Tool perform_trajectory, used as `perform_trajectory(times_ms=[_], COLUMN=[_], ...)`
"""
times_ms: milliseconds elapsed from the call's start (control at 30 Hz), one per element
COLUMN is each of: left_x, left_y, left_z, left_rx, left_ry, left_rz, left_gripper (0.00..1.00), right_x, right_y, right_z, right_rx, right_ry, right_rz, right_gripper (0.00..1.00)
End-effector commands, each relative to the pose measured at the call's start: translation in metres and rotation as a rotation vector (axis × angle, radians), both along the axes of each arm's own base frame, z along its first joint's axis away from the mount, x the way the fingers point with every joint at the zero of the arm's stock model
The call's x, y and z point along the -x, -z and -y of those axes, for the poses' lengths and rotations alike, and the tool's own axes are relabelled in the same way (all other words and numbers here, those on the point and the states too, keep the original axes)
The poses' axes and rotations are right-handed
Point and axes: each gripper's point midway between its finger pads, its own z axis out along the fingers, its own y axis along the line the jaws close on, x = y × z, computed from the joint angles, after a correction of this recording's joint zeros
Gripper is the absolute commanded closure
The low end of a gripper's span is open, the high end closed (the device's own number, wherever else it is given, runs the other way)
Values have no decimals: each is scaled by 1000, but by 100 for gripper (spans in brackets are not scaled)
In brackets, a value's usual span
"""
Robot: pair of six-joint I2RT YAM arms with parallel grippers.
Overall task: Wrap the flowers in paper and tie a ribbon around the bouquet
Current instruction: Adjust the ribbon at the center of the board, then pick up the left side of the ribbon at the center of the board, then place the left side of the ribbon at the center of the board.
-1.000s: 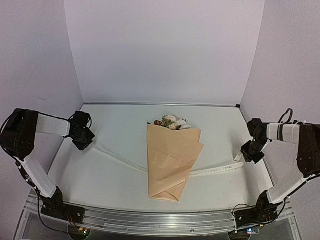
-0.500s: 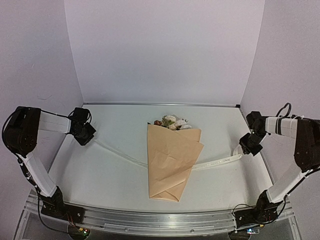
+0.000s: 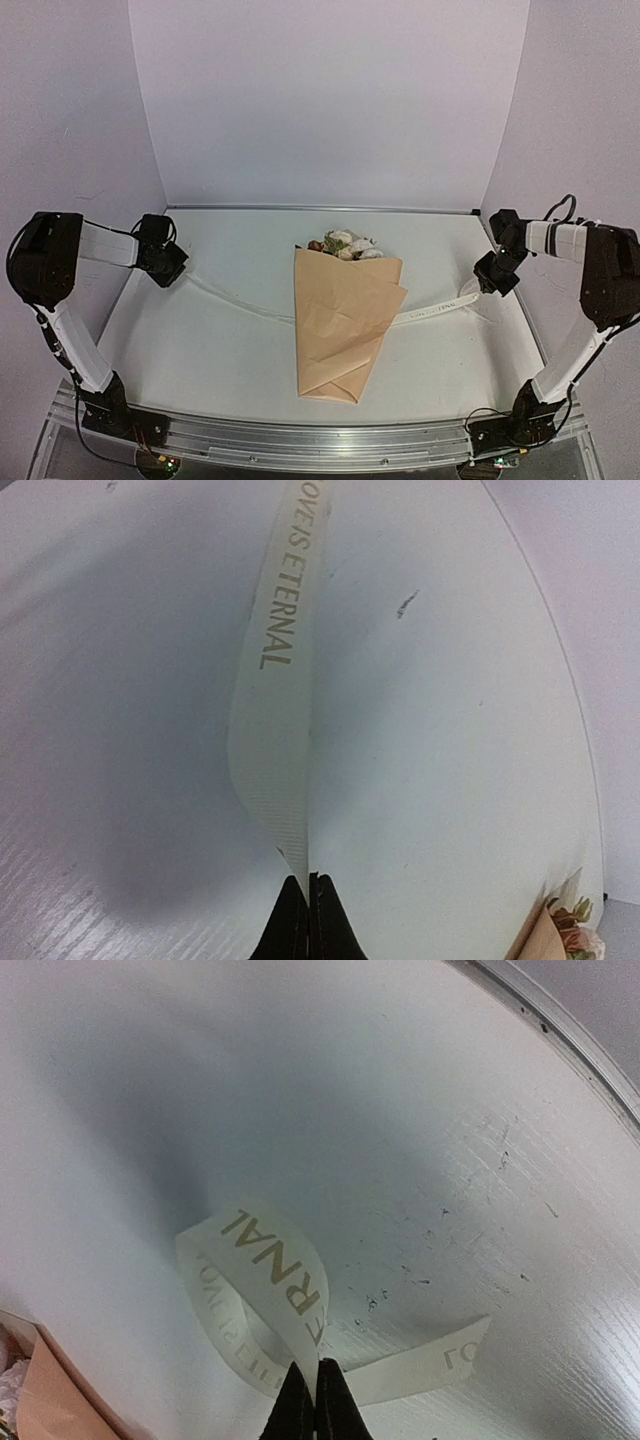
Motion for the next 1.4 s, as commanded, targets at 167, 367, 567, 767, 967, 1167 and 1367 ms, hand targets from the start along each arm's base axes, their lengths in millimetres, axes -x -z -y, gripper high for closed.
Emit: perform_trajectory(times_ms=[167, 367, 567, 767, 967, 1167, 1367], left_x=[-23, -32, 4, 80, 149, 183, 201], left_y=[-49, -113, -186, -195, -145, -98, -116], left_z=[11, 62, 221, 369, 464, 519, 543], left_rx=[30, 107, 68, 113, 111, 3, -88], left_ry=[67, 337, 974, 1518, 1898, 2096, 2137], left_rz=[224, 475, 727, 796, 692, 619, 795], left_gripper=[100, 100, 100, 100, 100, 100, 100], right_x=[-14, -2, 13, 16, 17, 1, -14], right_y=[-22, -35, -35, -35, -32, -27, -25], right_z=[-16, -41, -64, -83, -91, -103, -114], right_rx=[-61, -93, -118, -143, -161, -208, -259], right_ry=[-78, -158, -238, -285, -307, -348, -347], right_rz=[75, 135, 131, 133, 123, 99, 82], right_gripper=[100, 100, 100, 100, 100, 100, 100])
